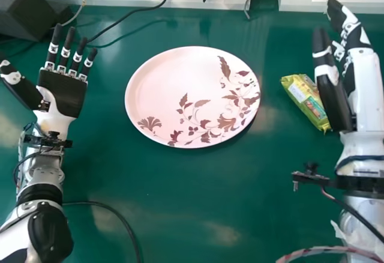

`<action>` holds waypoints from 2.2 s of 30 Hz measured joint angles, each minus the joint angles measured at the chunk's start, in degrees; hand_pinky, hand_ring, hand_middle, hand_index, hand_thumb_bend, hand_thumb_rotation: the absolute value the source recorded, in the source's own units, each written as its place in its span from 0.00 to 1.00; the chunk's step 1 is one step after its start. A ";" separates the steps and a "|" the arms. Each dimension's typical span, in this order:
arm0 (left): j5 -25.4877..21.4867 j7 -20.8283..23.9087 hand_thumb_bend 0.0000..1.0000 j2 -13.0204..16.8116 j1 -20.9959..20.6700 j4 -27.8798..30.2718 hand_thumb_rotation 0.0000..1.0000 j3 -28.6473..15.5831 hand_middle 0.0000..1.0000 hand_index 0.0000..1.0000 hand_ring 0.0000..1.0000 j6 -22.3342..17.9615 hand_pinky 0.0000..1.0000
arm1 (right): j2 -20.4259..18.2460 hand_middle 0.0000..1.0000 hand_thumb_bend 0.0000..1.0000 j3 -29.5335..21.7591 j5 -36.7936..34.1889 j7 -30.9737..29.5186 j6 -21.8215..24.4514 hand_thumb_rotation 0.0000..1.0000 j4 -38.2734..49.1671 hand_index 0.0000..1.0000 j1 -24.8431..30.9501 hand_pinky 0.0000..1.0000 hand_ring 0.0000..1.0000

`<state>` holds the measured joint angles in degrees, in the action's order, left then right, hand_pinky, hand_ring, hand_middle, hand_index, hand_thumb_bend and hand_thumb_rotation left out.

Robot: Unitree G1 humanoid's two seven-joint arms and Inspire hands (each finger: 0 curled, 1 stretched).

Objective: Pick up biscuit and place it in the plate

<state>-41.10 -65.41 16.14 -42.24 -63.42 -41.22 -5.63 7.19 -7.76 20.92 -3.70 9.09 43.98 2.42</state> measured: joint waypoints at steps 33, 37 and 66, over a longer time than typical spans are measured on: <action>0.65 5.85 1.00 -3.19 -5.82 -4.08 0.77 0.17 0.98 1.00 0.93 -1.26 0.83 | 15.47 1.00 0.76 4.93 34.10 -21.41 21.44 0.64 0.33 1.00 -14.63 0.93 1.00; 1.73 7.64 1.00 -3.81 -6.34 -4.31 0.77 0.23 0.99 1.00 0.92 -1.92 0.83 | 16.24 1.00 0.78 5.01 36.97 -25.22 22.46 0.61 -0.44 1.00 -16.10 0.94 1.00; 1.58 7.12 1.00 -4.26 -7.99 -4.78 0.73 0.85 1.00 1.00 0.91 -0.10 0.88 | 28.78 1.00 0.91 5.25 40.01 -46.38 22.00 0.69 -12.33 1.00 -30.03 0.96 1.00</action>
<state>-39.51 -58.29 11.88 -50.23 -68.20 -40.38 -5.73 35.97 -2.50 60.93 -50.08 31.09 31.65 -27.62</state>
